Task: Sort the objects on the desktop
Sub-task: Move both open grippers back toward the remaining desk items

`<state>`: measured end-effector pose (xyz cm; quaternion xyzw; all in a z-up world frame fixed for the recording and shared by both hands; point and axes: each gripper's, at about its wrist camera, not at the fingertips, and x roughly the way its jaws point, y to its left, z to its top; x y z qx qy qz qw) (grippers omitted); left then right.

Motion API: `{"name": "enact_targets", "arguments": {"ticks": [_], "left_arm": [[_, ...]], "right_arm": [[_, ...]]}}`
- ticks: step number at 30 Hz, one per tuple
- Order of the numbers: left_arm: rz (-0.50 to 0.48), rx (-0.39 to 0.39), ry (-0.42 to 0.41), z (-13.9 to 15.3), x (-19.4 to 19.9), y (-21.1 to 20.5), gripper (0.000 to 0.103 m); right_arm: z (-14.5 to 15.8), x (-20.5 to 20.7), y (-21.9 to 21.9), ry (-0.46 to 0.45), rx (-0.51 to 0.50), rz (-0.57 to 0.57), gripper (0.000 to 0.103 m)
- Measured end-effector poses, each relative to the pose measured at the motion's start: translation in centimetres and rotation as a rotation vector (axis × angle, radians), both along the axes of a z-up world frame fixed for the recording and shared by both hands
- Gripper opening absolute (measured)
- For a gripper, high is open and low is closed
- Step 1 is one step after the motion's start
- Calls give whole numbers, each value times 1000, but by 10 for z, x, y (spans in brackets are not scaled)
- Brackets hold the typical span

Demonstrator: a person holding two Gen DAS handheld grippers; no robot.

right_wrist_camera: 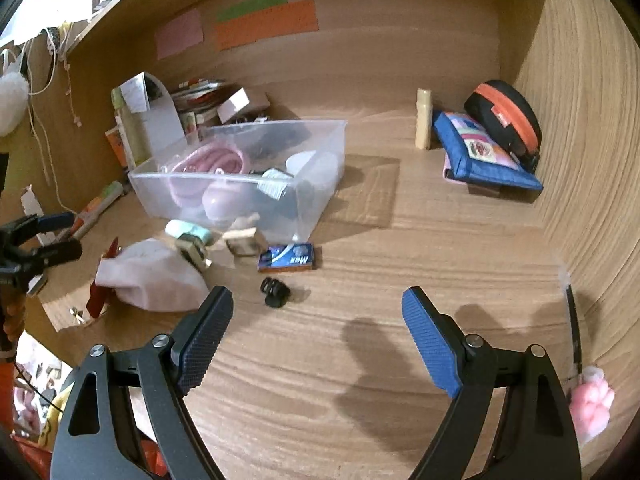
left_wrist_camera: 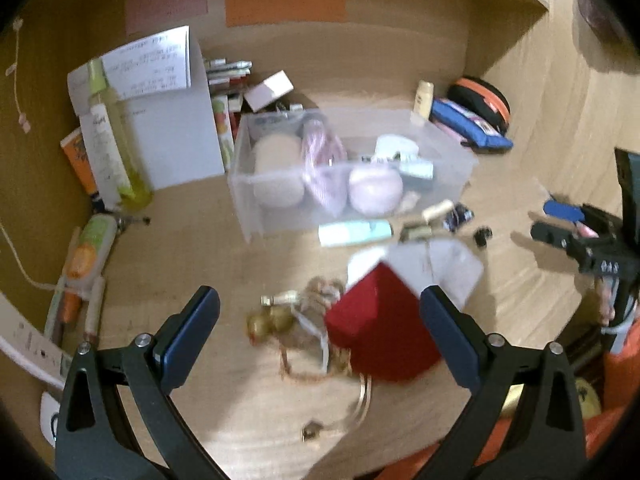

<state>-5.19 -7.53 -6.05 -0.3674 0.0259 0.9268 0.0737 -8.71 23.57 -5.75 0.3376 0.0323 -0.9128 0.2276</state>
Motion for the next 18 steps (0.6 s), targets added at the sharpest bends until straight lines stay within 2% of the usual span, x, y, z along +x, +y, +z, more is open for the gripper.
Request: {"name": "enact_targets", "arguments": {"ticks": [8,18], "left_arm": [[-89,-22,-41,-25,16,15,101],[-234,-84,-84,-40,-14,44,101]], "right_arm": [[-10,1,-8,-22,30,18,85],[-22,-8,-23,-56,80,47,85]]}}
